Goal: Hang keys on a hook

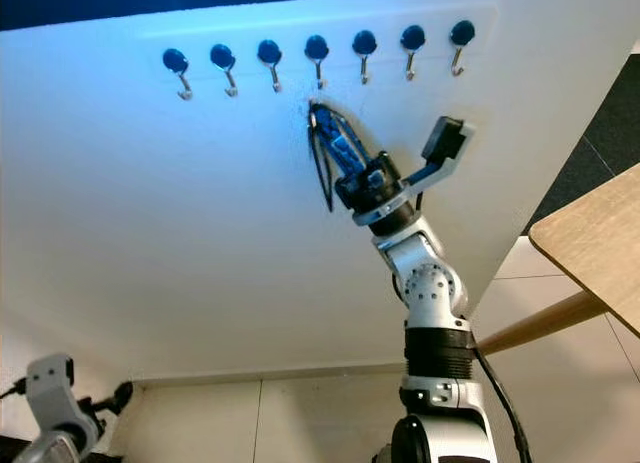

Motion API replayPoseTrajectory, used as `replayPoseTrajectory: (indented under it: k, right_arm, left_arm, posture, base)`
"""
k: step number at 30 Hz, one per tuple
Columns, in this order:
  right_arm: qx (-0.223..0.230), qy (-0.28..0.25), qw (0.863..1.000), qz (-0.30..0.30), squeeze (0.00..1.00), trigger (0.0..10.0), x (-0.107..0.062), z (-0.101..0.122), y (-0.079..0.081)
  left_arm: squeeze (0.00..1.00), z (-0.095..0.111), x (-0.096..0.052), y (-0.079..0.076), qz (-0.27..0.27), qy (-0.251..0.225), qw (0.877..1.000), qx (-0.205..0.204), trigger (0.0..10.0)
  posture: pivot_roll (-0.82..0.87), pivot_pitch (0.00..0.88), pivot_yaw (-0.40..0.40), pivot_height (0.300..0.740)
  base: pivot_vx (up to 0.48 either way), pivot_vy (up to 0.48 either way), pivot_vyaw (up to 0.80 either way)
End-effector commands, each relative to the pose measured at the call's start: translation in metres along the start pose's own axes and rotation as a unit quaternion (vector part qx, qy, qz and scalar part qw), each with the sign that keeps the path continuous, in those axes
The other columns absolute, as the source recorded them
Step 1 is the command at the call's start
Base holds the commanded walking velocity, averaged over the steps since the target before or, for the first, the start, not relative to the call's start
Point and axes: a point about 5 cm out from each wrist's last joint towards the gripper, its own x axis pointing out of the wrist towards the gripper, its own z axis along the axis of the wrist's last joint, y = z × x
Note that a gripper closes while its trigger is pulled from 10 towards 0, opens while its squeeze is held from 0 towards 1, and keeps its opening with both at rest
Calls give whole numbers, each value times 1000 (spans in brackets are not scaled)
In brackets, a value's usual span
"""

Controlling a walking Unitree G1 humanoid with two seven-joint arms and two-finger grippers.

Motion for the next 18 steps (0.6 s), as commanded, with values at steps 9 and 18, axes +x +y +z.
replayPoseTrajectory:
  k: [9,18]
  right_arm:
    - [2,-29,999,-18,0,10000,4,8,2]
    - [7,-34,999,-21,0,10000,11,8,2]
  left_arm:
    - [0,-20,-4,-1,8,33,999,1,10000]
    - [0,-19,-3,-2,4,30,1000,5,10000]
  posture:
    - [-90,131,102,740]
    - [-86,129,98,740]
  base:
    - [0,0,0]
    - [0,0,0]
